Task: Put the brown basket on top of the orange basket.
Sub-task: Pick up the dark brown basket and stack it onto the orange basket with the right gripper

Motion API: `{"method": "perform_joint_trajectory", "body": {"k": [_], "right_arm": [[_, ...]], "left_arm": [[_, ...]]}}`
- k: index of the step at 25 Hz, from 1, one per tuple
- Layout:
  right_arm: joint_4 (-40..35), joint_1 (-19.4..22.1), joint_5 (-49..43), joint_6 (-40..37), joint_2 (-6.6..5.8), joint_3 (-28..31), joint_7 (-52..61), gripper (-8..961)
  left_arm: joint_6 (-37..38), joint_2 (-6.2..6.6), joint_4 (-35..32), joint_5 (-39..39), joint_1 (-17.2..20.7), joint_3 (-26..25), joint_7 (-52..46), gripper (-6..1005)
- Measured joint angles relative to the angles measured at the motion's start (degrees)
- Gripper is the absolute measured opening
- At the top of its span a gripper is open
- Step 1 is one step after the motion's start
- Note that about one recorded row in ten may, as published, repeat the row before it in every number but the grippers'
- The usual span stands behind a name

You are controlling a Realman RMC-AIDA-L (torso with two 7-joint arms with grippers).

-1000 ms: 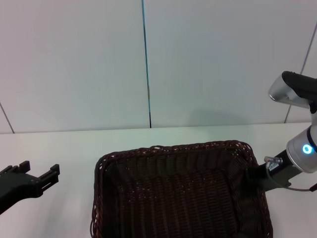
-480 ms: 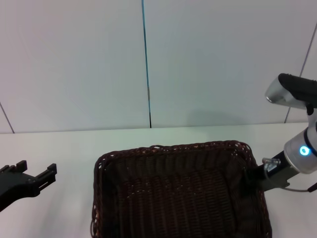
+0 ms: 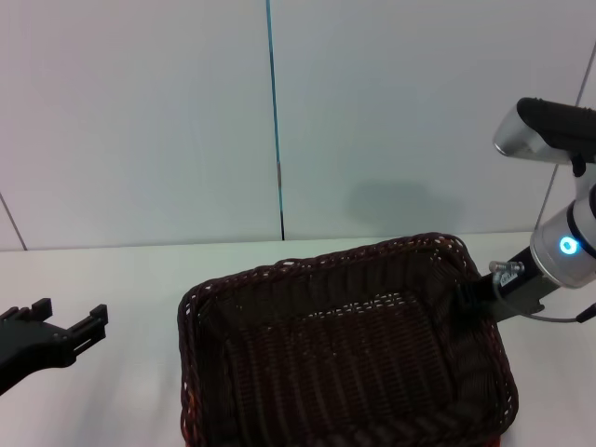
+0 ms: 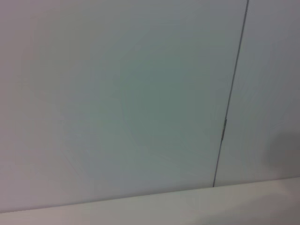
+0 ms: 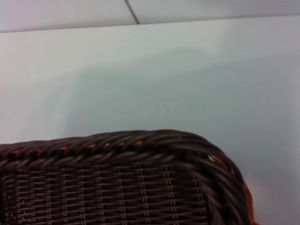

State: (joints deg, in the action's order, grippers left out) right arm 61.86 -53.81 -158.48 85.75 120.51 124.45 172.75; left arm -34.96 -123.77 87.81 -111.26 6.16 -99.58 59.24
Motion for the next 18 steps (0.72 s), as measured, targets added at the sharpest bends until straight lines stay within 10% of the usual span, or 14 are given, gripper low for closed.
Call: {"method": "perform_joint_trajectory", "body": {"k": [18], "right_arm": [[-8.1,1.6,-0.5,-2.9,-0.14,-1.0,-0.1,120]], "left_arm": [[-1.1,0.02,0.1,0.0,-0.2,-0.9,0.0,760]]}}
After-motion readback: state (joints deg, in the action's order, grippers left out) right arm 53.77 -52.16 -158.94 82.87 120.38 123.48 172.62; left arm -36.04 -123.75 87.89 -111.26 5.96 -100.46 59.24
